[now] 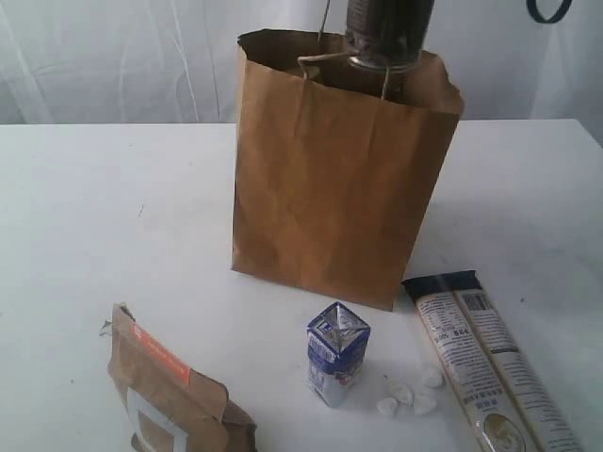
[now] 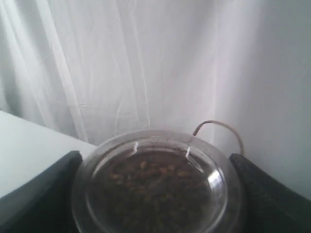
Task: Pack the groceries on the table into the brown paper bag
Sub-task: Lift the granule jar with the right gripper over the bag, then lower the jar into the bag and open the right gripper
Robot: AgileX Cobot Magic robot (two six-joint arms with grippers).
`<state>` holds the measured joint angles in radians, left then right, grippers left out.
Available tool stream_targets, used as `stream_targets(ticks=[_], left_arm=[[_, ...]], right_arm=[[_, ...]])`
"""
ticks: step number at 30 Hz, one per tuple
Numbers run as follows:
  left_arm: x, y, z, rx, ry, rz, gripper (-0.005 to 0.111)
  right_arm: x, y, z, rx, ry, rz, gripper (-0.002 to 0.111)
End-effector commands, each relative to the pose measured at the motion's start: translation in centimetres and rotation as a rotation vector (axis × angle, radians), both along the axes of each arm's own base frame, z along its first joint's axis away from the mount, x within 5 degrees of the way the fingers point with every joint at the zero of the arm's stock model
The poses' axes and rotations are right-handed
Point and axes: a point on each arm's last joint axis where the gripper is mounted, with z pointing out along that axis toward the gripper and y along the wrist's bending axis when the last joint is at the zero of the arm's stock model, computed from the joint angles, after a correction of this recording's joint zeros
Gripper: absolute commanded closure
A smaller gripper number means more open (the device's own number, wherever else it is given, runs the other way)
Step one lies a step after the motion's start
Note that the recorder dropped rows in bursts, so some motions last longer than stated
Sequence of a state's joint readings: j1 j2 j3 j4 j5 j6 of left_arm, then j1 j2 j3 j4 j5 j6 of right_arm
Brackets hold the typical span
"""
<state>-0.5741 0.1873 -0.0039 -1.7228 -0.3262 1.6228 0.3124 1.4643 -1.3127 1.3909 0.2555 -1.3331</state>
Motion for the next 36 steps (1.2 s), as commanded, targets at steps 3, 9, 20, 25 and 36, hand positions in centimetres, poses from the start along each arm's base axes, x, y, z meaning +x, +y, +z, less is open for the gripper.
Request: stream_targets(ticks=[3,9,20,25,36], left_arm=[[-0.1,-0.1,-0.1,-0.028,0.019,-0.011,0.107],[-0.1,-0.1,-0.1,-0.045,0.027,-0.008,0.107],[-0.1,-0.1,-0.1,-0.048,0.029,-0.008,0.107],[-0.1,-0.1,-0.1,-0.048,0.029,-0.008,0.107],[-0.1,-0.1,-0.1,-0.048,0.029,-0.008,0.107]], right_arm=[[0.9,0.2,-0.9,-0.020,0.021,0.011,0.089],[2.0,0.9,-3.1,-0.077,0.071,0.056,0.089],[2.6,1.4,-5.9,-0.277,0.126,0.136,0.051],[2.6,1.3,-6.1,-0.333,0.119,0.137,0.042],[2.4,1.5,-6.3,-0.281,0.174,0.154,0.042]])
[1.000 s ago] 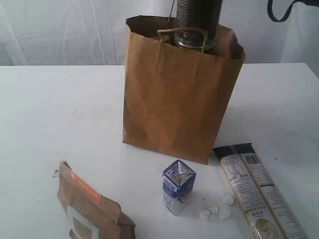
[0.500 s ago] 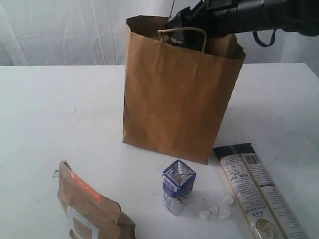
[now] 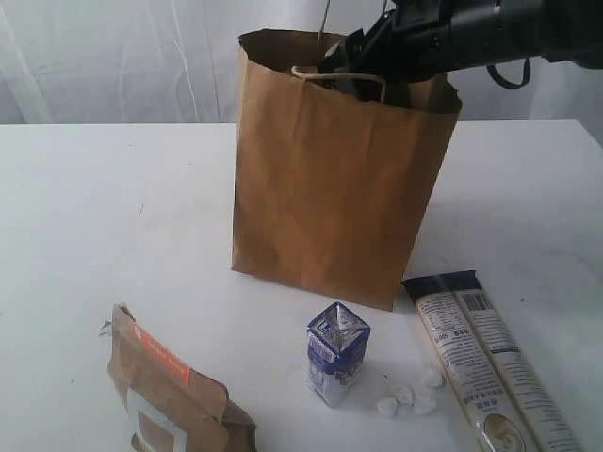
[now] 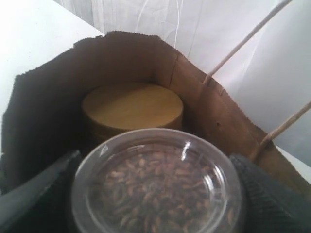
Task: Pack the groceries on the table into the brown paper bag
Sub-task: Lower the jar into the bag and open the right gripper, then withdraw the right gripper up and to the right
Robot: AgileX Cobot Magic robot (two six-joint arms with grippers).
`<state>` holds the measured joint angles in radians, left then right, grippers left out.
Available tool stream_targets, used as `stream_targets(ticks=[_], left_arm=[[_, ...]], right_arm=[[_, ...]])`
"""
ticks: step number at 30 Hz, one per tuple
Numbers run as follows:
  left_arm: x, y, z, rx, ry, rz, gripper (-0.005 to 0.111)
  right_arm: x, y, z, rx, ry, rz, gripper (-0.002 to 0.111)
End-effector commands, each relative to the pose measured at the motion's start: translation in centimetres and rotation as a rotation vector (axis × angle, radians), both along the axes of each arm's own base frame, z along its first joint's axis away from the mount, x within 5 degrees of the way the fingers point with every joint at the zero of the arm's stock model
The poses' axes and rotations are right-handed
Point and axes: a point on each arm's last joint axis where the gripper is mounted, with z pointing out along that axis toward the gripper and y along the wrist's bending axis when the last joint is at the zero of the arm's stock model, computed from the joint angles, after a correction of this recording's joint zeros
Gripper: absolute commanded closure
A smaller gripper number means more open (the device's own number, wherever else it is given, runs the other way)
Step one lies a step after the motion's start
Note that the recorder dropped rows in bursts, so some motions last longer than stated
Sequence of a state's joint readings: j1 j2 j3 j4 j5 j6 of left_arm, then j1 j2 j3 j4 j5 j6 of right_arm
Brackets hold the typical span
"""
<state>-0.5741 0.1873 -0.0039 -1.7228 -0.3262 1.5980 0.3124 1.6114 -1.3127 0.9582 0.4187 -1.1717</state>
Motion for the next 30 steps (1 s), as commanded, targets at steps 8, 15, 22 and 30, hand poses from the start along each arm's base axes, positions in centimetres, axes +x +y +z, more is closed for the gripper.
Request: stream_targets(ticks=[8,15,22,30], left_arm=[[-0.1,-0.2,-0.1,-0.030,0.018,-0.019,0.107],[-0.2,-0.4,-0.1,-0.035,0.016,-0.040,0.107],[-0.2,-0.4,-0.1,-0.035,0.016,-0.040,0.107],[-0.2,-0.4,-0.1,-0.033,0.015,-0.040,0.107]], right_arm=[[-0.1,-0.2,0.7,0.051,0.018,-0.023,0.016],[-0.3,0.0,0.6,0.050,0.032,-0.004,0.016],[-1.2,0.1,1.5,0.112,0.087,0.007,0.016],[-5.8,-2.4,7.9,0.001,-0.175,-0.025,0.016]])
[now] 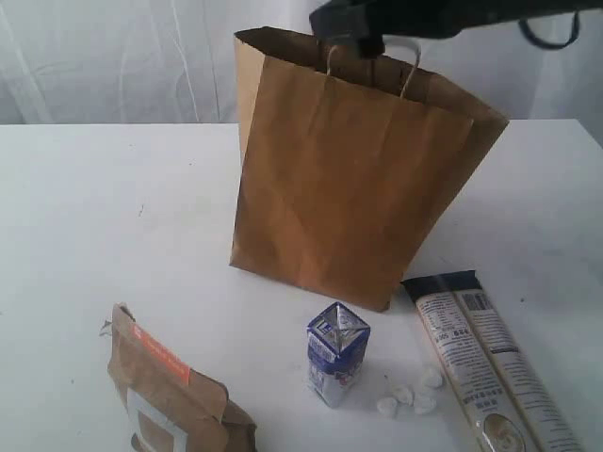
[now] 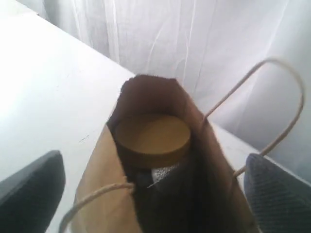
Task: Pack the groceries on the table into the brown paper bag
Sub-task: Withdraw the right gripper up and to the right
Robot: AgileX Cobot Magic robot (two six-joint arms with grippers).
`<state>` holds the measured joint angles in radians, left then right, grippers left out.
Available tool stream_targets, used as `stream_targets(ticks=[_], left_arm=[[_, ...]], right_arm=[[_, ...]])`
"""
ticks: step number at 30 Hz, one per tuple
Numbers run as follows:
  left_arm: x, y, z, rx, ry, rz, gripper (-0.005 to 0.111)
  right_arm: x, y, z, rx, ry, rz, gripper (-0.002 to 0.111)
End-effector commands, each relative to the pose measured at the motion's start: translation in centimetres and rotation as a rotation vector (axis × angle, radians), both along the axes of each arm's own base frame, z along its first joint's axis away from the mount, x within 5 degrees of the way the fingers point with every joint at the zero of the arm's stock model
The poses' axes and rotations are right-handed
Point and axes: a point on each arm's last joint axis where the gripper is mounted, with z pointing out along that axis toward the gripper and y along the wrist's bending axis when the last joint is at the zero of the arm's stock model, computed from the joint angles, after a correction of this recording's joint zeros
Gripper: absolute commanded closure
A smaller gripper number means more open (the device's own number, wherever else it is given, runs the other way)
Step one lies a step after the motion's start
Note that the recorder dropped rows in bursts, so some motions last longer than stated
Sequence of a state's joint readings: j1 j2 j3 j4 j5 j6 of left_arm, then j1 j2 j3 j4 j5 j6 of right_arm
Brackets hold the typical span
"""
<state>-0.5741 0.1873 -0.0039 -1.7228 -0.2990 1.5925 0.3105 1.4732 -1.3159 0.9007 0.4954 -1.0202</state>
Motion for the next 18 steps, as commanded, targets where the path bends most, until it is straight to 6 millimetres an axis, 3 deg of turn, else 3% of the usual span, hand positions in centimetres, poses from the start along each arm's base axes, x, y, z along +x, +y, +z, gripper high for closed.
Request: stream_targets(ticks=[1,4,7,9,14,18], left_arm=[[-0.1,-0.1,-0.1,-0.022,0.016,-0.015,0.107],[-0.1,-0.1,-0.1,-0.022,0.016,-0.015,0.107],[-0.1,-0.1,-0.1,-0.022,0.016,-0.015,0.107],[-0.1,-0.1,-0.1,-0.022,0.016,-0.015,0.107],[-0.1,-0.1,-0.1,-0.019,0.014,-0.015,0.107],[-0.1,-0.1,-0.1,-0.017,0.015,-0.009,0.107]], right_arm=[[-2.7,-1.9,4.0,-0.110,-0.189,-0.058,0.016],[-4.7,-3.2,5.9,-0.144,-0.247,-0.113,0.017],[-6.6,-4.5,7.0,-0.173,-0.237,-0.188,0.024],[-7.7,-5.6,7.3,-0.198,-0.187,-0.258,0.036],[-9.8,-8.5,6.1,-0.341,0.045,-0.477,0.078],[-10.8,-9.8,4.9,-0.488,0.207,-0.544,0.097]])
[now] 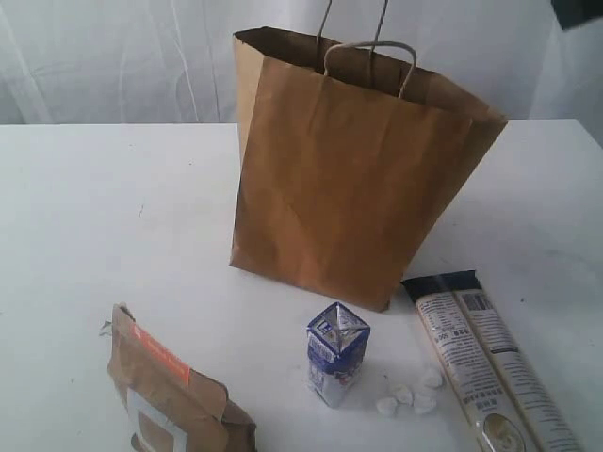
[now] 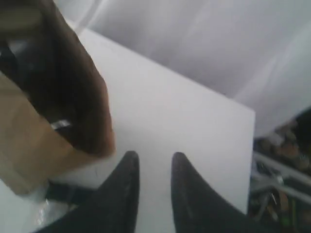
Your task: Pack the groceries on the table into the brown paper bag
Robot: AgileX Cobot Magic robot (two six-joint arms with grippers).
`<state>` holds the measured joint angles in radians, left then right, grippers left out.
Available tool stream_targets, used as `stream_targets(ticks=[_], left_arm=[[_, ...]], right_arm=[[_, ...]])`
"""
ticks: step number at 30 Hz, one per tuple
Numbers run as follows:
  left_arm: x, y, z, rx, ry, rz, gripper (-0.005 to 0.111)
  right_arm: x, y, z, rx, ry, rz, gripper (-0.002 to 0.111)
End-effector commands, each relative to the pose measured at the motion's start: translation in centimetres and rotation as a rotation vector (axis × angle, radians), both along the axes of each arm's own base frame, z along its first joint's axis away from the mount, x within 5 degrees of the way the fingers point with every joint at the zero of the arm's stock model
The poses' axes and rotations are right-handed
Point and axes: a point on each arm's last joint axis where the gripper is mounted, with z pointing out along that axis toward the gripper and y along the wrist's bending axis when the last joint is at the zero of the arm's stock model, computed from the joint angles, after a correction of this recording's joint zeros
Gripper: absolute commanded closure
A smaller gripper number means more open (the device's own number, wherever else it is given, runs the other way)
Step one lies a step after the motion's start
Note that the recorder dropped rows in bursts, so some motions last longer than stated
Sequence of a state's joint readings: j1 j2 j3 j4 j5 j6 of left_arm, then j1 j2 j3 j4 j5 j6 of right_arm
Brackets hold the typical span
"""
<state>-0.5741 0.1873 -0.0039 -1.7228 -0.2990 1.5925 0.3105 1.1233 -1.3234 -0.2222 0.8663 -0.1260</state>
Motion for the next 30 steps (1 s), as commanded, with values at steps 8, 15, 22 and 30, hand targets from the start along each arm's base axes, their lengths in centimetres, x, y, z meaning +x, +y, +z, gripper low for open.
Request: stream_targets(ticks=[8,15,22,30], left_arm=[[0.0,-0.1,-0.1,-0.017,0.015,-0.008,0.107],[0.0,-0.1,-0.1,-0.017,0.015,-0.008,0.107],[-0.1,-0.1,-0.1,-0.018,0.013,-0.007,0.107],[0.5,1.7,0.0,-0.035,-0.006,0.274,0.107]], right_arm=[[-2.3,-1.3,-2.0,-0.054,0.320,-0.125,0.105],[-3.8,2.3,-2.9,0.167,0.441,0.237,0.108],[-4.4,5.9,-7.5,0.289,0.637,0.543,0.108],[-4.4,10.9,-10.5,0.169,0.673,0.764,0.108]])
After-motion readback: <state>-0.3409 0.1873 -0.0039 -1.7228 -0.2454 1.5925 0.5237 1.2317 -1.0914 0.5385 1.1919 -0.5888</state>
